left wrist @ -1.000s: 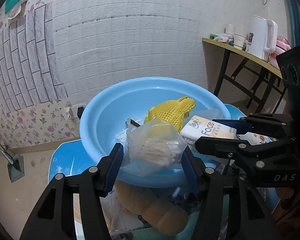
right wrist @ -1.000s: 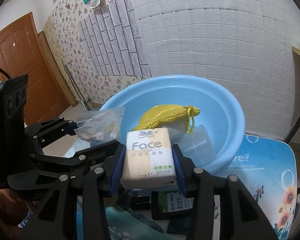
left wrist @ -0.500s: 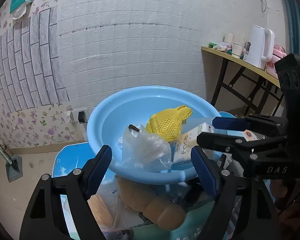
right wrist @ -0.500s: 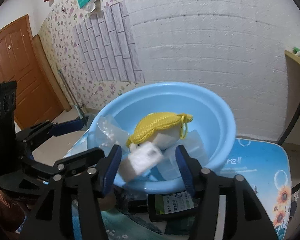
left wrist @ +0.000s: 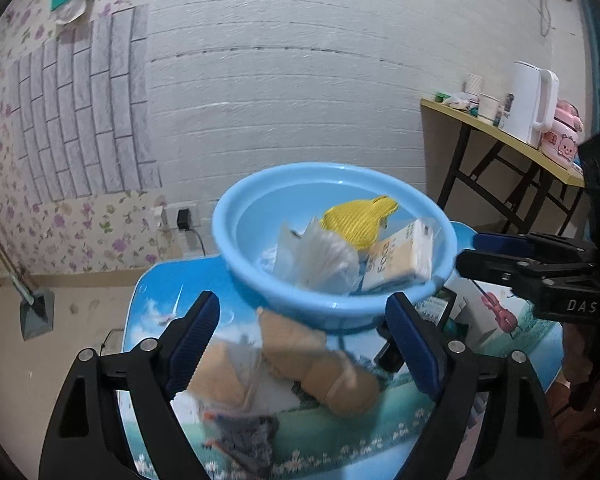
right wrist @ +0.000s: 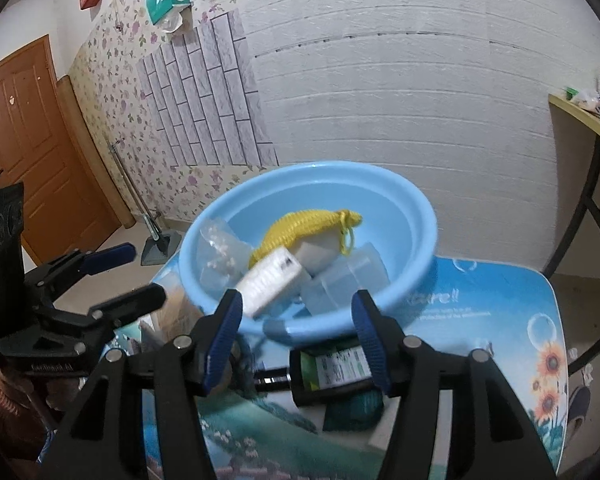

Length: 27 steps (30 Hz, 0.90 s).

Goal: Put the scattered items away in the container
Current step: 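Withdraw both grippers from the basin back over the table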

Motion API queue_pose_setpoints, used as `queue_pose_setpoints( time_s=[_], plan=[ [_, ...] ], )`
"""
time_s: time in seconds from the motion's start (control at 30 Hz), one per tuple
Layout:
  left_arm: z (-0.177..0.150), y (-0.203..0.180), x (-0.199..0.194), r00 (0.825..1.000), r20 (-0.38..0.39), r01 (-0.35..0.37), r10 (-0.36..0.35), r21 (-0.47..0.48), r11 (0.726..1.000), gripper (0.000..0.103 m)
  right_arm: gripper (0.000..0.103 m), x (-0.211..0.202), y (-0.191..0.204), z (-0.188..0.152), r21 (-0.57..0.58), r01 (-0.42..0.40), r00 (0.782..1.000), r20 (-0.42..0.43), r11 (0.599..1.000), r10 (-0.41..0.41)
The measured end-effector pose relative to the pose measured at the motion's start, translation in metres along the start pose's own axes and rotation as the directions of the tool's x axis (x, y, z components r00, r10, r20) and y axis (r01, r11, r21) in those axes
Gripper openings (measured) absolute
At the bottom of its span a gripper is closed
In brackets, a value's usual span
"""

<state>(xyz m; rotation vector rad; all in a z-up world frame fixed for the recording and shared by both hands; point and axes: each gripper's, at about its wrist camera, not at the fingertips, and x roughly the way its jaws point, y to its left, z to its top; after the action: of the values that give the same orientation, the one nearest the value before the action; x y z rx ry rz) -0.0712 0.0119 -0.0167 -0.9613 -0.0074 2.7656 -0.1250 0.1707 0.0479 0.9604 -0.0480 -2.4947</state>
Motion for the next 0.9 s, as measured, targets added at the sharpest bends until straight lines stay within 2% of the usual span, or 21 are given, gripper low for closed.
queue_pose_setpoints(
  time_s=[0.13, 0.4, 0.47, 0.53, 0.9],
  plan=[
    [-0.013, 0.006, -0.005, 1.000, -0.012, -0.003, 0.003, -0.036, 0.999, 0.089, 0.056, -0.007, -0.005, -0.013, 0.007, 0.020, 1.000, -0.019, 1.000, -0.020],
    [-0.035, 0.010, -0.011, 0.998, -0.033, -0.045, 0.044, -0.041, 0.998, 0.090, 0.057, -0.019, -0.010, -0.036, 0.022, 0.062, 0.997, -0.047, 0.998, -0.061],
    [-0.040, 0.011, -0.013, 0.998, -0.036, -0.060, 0.058, -0.039, 0.997, 0.094, 0.061, -0.020, -0.011, -0.042, 0.023, 0.075, 0.996, -0.060, 0.997, -0.073],
    [-0.046, 0.013, -0.014, 0.997, -0.037, -0.072, 0.071, -0.039, 0.997, 0.095, 0.063, -0.022, -0.014, -0.049, 0.026, 0.090, 0.994, -0.069, 0.996, -0.088],
    [-0.078, 0.025, -0.006, 0.990, -0.107, -0.102, 0.093, -0.076, 0.992, 0.095, 0.064, -0.021, -0.033, -0.075, 0.085, 0.125, 0.985, -0.130, 0.989, -0.113]
  ],
)
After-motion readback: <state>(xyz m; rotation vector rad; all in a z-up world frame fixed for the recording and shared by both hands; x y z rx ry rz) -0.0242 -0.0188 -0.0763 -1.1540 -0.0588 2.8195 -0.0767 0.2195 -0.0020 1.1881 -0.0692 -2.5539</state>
